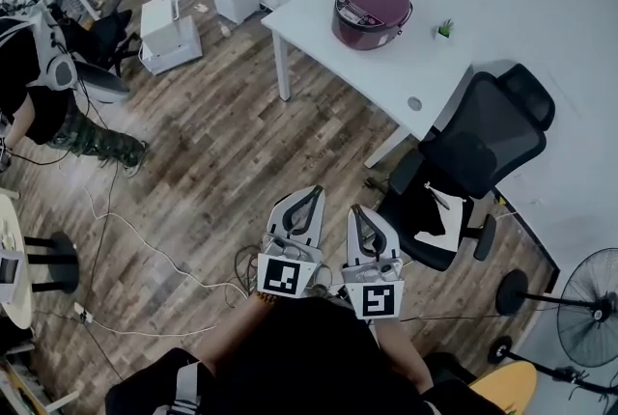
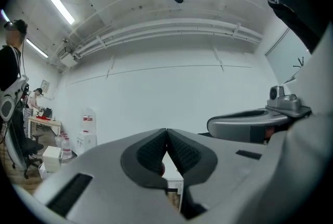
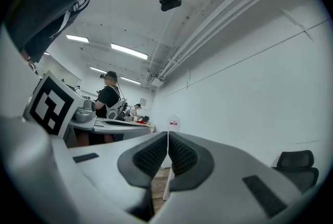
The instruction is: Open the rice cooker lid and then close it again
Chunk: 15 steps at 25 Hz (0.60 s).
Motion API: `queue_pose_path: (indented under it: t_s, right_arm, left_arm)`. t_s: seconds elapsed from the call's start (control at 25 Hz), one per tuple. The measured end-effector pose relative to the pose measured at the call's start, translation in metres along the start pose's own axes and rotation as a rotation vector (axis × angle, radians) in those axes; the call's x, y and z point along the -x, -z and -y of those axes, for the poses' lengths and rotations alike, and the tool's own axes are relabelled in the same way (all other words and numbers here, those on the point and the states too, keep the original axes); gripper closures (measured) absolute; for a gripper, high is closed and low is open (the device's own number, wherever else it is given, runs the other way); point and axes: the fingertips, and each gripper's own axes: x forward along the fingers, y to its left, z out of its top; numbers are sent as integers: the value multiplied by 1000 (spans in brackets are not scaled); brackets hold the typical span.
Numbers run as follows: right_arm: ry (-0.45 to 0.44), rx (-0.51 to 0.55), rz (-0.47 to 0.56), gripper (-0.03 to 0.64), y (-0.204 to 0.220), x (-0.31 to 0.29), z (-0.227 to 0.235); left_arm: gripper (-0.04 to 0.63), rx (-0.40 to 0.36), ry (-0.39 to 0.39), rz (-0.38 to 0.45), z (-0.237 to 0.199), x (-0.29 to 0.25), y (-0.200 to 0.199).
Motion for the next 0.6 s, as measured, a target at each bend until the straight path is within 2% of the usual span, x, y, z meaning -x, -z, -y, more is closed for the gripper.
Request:
queue_pose_path:
  t_s: [0.6]
  right_arm:
    - [26, 82, -30, 588, 1, -98, -53]
  left_arm:
    - [571, 59, 31, 21, -107, -14, 1]
